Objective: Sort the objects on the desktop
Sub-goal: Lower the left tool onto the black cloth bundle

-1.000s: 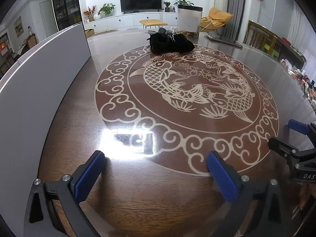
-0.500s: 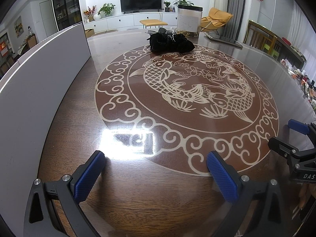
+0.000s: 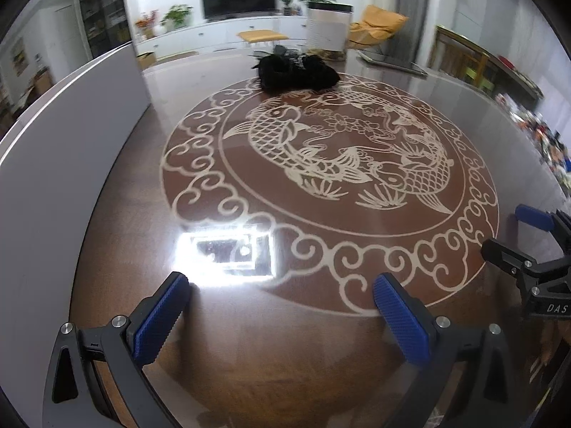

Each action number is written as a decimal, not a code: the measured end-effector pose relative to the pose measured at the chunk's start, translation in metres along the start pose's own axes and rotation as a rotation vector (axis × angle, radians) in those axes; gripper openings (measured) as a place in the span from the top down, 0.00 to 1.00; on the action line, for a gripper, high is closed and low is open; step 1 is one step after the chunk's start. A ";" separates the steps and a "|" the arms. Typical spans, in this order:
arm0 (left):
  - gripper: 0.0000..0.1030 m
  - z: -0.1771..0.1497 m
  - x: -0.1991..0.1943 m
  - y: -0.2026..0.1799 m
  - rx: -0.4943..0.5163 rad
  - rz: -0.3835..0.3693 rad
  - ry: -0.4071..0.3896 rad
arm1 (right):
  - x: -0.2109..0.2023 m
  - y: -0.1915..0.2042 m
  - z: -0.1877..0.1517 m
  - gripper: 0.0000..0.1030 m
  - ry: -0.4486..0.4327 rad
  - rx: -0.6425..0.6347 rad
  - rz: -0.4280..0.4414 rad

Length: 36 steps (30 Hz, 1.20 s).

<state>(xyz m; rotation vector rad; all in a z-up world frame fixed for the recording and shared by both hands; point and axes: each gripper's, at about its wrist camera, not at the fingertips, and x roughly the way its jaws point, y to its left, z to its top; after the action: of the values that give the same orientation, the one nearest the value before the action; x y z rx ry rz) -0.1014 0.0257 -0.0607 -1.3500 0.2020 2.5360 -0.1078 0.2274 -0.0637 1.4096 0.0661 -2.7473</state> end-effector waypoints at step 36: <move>0.00 0.180 0.108 0.043 -0.144 0.038 0.019 | 0.000 0.000 0.000 0.00 0.000 0.001 0.000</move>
<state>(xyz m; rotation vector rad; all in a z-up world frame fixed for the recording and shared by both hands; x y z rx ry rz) -0.3146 0.0454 -0.0500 -1.4361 0.0504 2.6140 -0.1081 0.2269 -0.0635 1.4097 0.0644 -2.7481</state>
